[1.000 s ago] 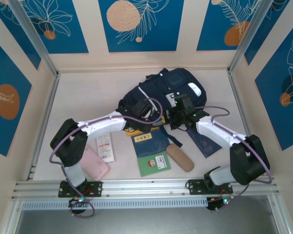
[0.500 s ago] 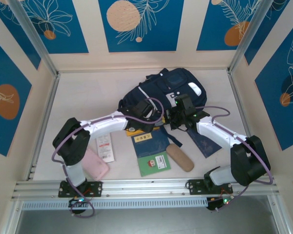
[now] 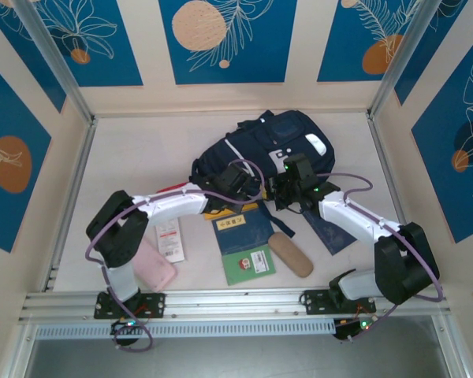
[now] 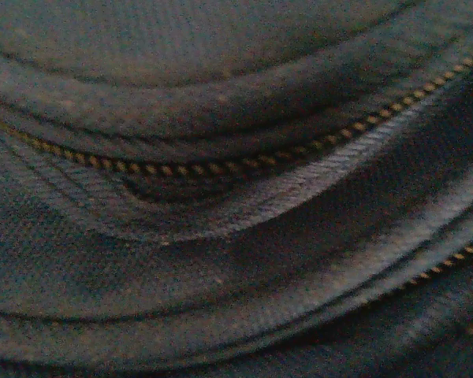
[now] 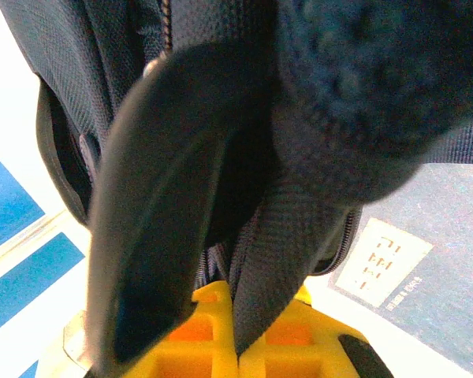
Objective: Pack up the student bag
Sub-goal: Unzip the student bag at the top-center of the table.
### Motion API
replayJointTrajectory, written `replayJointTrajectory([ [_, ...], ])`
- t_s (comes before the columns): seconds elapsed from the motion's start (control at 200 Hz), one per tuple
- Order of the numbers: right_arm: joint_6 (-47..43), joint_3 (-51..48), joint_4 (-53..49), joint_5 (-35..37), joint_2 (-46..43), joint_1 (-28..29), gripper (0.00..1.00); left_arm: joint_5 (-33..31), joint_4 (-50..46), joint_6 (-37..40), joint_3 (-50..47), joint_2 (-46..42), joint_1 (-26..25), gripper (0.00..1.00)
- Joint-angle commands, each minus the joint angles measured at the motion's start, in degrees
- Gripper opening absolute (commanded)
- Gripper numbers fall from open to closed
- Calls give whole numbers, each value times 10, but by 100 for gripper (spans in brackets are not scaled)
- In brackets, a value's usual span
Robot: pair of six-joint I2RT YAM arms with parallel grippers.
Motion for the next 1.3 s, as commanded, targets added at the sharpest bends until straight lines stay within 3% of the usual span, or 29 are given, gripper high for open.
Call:
replayJointTrajectory([
  [0.0,-3,-4,1,-36,-40,0,0,-42,33,9,-13,-6,7,2],
  [0.4,-105,18,-88,7,-44,-52,0,5,-21,10,-44,-59,17,0],
  [0.79,-174,22,-85,-26,-21,-115,0,57,-58,-5,-74,-94,61,0],
  [1.085,-282,94,-109,-64,59,-134,0,131,-85,-10,-63,-120,82,0],
  [1.29,-373,216,-163,-104,147,-140,0,216,-129,10,-5,-145,63,0],
])
